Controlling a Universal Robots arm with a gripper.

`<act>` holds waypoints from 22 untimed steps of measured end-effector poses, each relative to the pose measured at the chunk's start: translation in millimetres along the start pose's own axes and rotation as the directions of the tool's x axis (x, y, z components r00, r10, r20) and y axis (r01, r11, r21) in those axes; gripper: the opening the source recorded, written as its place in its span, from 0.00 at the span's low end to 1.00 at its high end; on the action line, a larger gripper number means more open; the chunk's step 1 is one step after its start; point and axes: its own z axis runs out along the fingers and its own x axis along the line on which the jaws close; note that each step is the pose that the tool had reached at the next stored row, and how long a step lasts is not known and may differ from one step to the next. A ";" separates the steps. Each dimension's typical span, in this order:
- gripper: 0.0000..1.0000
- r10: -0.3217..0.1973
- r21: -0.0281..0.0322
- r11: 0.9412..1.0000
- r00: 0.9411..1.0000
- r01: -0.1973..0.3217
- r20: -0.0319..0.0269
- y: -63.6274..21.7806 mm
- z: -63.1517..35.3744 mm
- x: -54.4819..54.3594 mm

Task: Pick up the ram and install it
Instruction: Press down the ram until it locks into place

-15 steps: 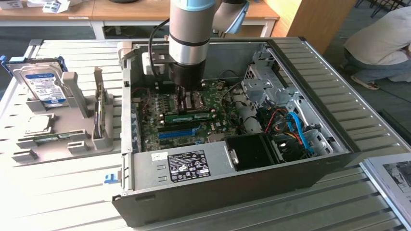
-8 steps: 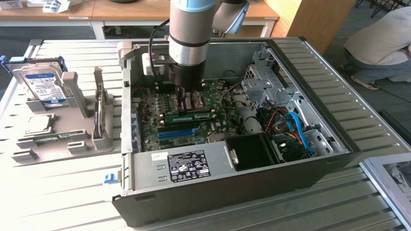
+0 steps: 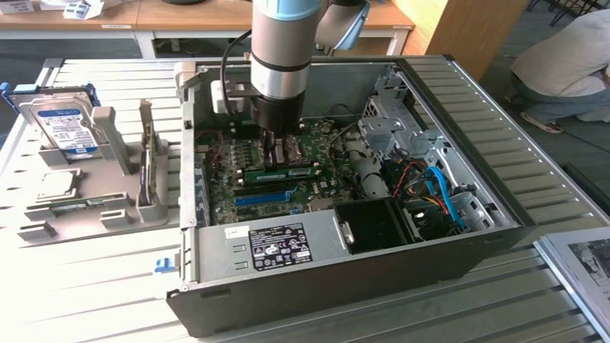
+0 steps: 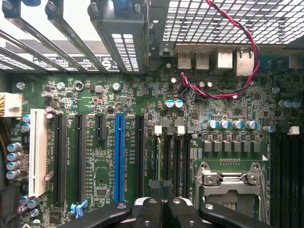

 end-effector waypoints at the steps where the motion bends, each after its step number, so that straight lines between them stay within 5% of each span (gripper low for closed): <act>1: 0.10 0.000 0.000 1.000 1.000 0.000 0.000 0.0 0.1 0.0; 22: 0.10 0.000 0.000 1.000 1.000 0.000 0.000 0.0 2.8 0.1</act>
